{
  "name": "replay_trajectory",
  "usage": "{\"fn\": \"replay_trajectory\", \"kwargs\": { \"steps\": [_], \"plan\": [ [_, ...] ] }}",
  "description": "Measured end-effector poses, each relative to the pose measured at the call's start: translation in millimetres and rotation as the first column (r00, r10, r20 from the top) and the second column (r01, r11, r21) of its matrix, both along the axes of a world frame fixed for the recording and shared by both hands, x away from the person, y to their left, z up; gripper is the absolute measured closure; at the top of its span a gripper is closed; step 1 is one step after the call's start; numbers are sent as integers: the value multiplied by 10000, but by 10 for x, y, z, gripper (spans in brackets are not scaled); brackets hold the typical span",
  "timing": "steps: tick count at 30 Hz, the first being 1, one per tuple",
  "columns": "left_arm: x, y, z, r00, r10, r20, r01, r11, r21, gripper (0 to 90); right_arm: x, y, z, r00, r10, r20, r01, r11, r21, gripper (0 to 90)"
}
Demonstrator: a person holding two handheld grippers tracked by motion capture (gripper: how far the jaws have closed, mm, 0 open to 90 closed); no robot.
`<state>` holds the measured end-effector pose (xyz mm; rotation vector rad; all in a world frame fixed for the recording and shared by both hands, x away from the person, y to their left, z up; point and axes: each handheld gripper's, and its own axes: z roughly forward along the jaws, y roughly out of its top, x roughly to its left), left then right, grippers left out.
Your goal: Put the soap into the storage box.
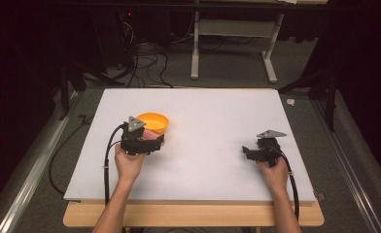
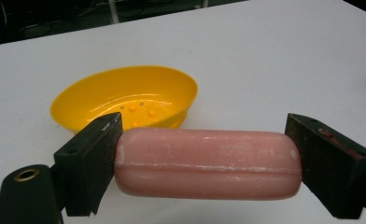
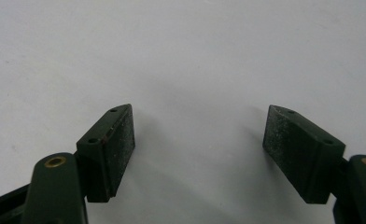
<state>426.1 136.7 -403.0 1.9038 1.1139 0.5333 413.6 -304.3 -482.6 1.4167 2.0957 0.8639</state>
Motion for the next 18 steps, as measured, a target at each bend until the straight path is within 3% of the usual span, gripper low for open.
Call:
{"fn": "replay_trajectory", "kwargs": {
  "steps": [18],
  "plan": [
    [351, 21, 90, 9979, 621, -177, -619, 9980, 153, 145, 1, 1, 0, 10000, 13, -3, -13, 10000, 1, 257]
  ]
}}
